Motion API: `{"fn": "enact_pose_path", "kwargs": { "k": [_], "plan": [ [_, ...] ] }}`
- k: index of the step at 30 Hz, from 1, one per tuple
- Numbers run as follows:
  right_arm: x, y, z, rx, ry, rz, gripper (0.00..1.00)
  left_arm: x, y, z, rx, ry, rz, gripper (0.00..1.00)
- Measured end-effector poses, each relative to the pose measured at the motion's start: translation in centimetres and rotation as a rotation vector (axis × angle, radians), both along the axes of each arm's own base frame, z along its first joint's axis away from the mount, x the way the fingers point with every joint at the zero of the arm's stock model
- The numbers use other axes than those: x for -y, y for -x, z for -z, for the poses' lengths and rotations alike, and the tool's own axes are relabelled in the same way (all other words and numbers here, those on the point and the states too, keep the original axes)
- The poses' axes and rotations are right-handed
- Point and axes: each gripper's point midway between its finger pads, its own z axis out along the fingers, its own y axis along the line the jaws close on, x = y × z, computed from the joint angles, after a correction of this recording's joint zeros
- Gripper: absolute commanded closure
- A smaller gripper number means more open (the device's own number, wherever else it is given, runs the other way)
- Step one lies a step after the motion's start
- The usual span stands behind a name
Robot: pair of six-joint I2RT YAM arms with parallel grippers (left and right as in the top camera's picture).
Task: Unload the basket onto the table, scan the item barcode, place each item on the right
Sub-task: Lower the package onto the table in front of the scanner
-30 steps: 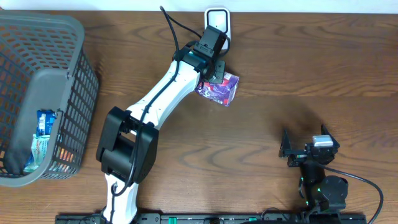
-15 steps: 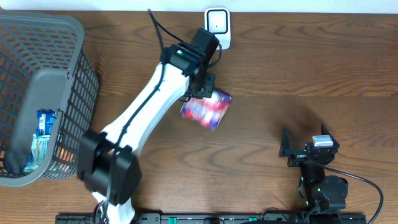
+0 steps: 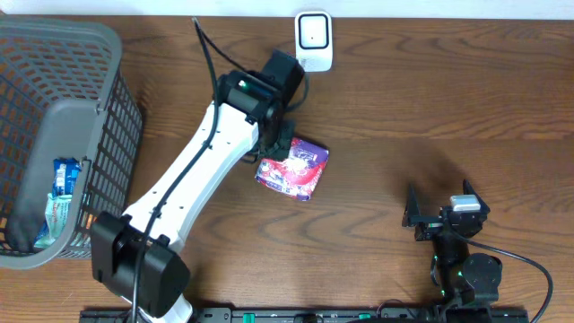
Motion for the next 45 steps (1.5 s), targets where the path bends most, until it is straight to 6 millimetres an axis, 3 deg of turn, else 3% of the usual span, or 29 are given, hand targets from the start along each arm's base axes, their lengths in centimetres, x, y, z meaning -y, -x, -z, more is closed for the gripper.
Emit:
{"fn": "enact_pose_path", "kwargs": {
  "k": [1, 3, 6, 8, 10, 17, 22, 28, 33, 37, 41, 45],
  "plan": [
    [0.0, 0.0, 0.0, 0.000, 0.000, 0.000, 0.01, -0.6, 0.1, 0.6, -0.006, -0.032, -0.011, 0.53],
    [0.0, 0.0, 0.0, 0.000, 0.000, 0.000, 0.01, -1.9, 0.2, 1.8, -0.018, -0.084, -0.033, 0.41],
    [0.0, 0.0, 0.0, 0.000, 0.000, 0.000, 0.01, -3.3, 0.0, 3.4, -0.042, -0.092, -0.085, 0.35],
    [0.0, 0.0, 0.0, 0.000, 0.000, 0.000, 0.01, -3.5, -0.3, 4.2, -0.060, -0.041, -0.106, 0.25],
    [0.0, 0.0, 0.0, 0.000, 0.000, 0.000, 0.01, -3.2, -0.4, 5.1, -0.092, 0.045, -0.115, 0.24],
    [0.0, 0.0, 0.0, 0.000, 0.000, 0.000, 0.01, -1.5, 1.4, 8.5, -0.193, 0.218, -0.095, 0.24],
    [0.0, 0.0, 0.0, 0.000, 0.000, 0.000, 0.01, 0.4, 2.1, 9.7, -0.223, 0.339, -0.078, 0.24],
    [0.0, 0.0, 0.0, 0.000, 0.000, 0.000, 0.01, 3.4, -0.2, 10.0, -0.125, 0.480, -0.095, 0.24],
    [0.0, 0.0, 0.0, 0.000, 0.000, 0.000, 0.01, 4.8, -0.1, 11.4, -0.102, 0.513, -0.141, 0.24],
    [0.0, 0.0, 0.0, 0.000, 0.000, 0.000, 0.01, 5.3, -0.5, 12.3, -0.086, 0.533, -0.194, 0.39],
    [0.0, 0.0, 0.0, 0.000, 0.000, 0.000, 0.01, 6.4, -2.5, 12.3, -0.042, 0.599, -0.283, 0.45],
    [0.0, 0.0, 0.0, 0.000, 0.000, 0.000, 0.01, 8.0, -5.5, 10.8, 0.043, 0.717, -0.375, 0.48]
  ]
}}
